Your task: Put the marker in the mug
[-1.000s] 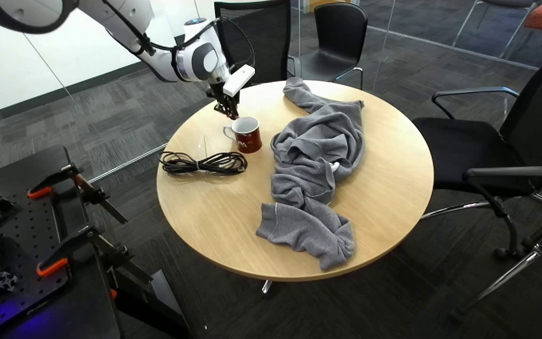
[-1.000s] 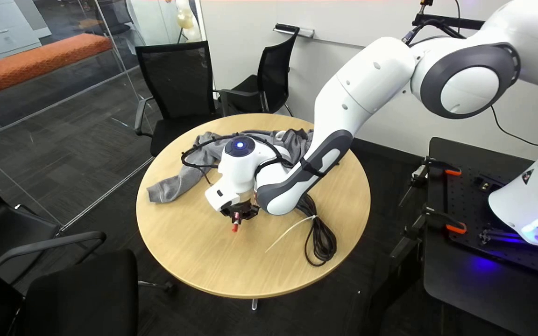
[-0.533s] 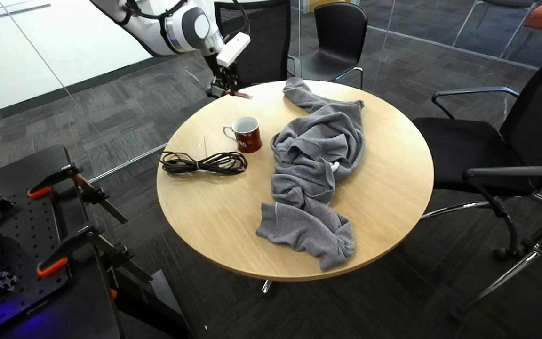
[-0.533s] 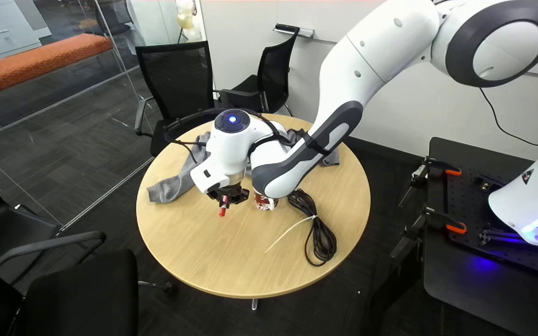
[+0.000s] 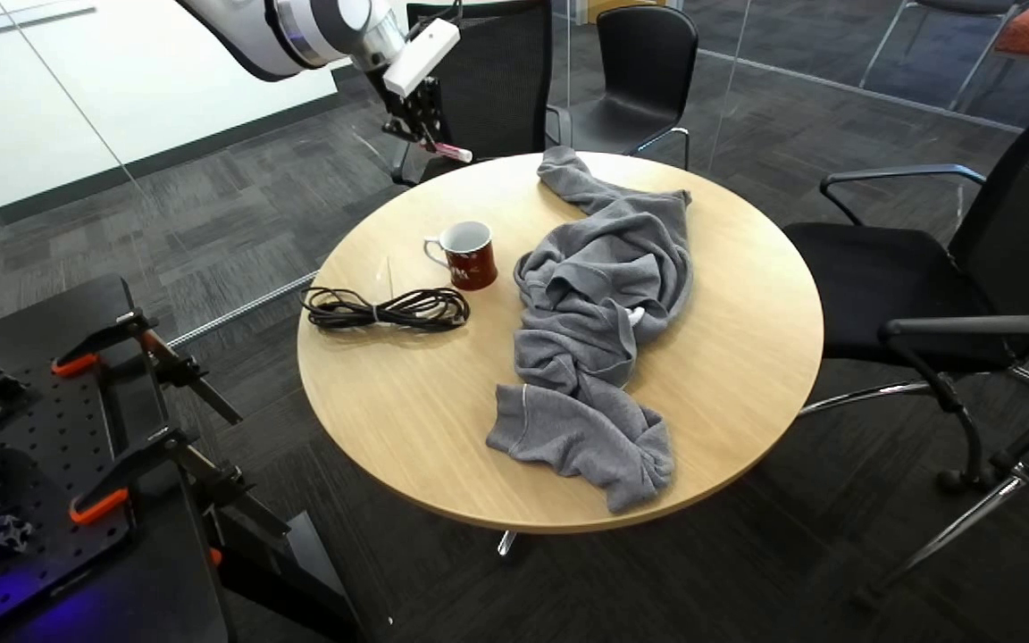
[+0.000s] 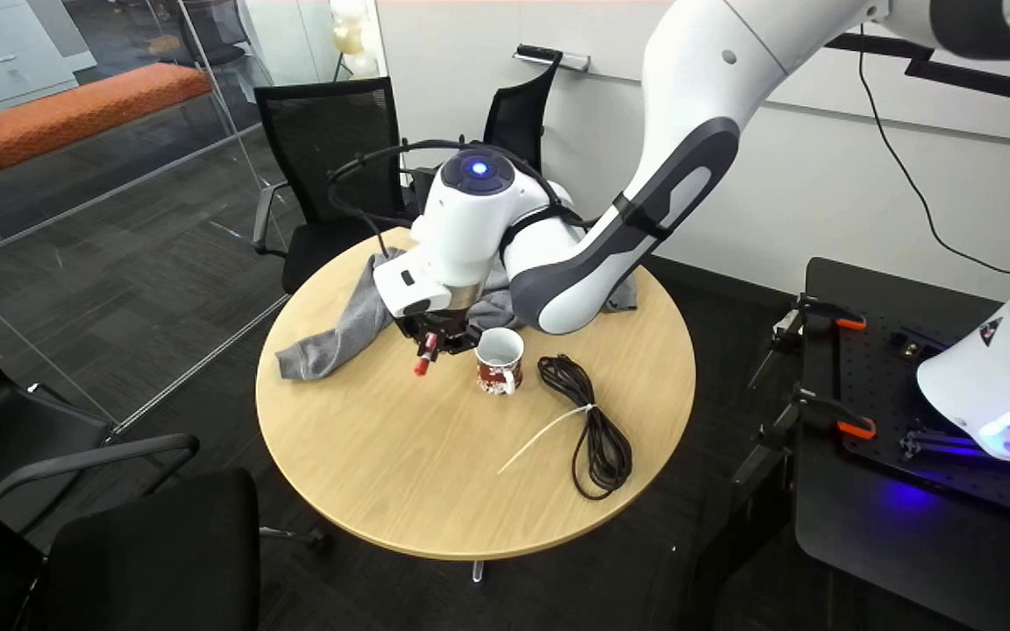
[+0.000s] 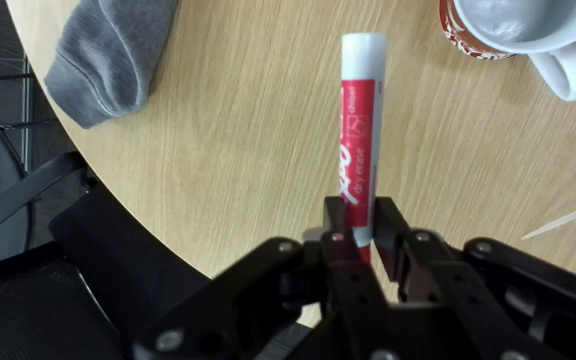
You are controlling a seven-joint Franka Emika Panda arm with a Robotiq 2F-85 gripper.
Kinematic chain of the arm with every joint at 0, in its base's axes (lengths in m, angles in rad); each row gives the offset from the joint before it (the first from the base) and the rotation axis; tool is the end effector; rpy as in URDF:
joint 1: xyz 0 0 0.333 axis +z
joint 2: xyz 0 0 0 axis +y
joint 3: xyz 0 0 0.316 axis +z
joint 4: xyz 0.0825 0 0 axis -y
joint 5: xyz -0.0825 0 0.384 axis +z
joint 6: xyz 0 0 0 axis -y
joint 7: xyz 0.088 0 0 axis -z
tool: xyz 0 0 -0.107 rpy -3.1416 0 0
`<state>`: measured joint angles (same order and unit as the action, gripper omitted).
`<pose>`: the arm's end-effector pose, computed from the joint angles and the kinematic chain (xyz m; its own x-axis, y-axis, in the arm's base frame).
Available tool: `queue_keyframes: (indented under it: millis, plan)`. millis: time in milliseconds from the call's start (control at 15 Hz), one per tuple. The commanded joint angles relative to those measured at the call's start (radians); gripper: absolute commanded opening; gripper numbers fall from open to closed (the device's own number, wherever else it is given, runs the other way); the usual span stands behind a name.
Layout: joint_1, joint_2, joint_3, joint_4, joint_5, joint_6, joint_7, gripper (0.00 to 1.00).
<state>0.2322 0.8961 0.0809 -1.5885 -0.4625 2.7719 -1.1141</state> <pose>0.6725 0.2287 0.1346 -0.2084 0.9745 -0.0833 0.9204 0.2242 0.3203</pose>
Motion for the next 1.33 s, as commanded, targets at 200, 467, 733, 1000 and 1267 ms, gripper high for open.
queue_keyframes:
  millis: [200,467,733,1000,1267]
  plan:
    - [0.021,-0.276,-0.105,-0.376,-0.089,0.169,0.226,0.05]
    - [0.017,-0.385,-0.149,-0.514,-0.156,0.209,0.332,0.05]
    - [0.019,-0.464,-0.182,-0.598,-0.138,0.198,0.403,0.05]
    - [0.013,-0.529,-0.207,-0.658,-0.108,0.158,0.493,0.05]
    - [0.016,-0.585,-0.245,-0.724,-0.125,0.168,0.565,0.05]
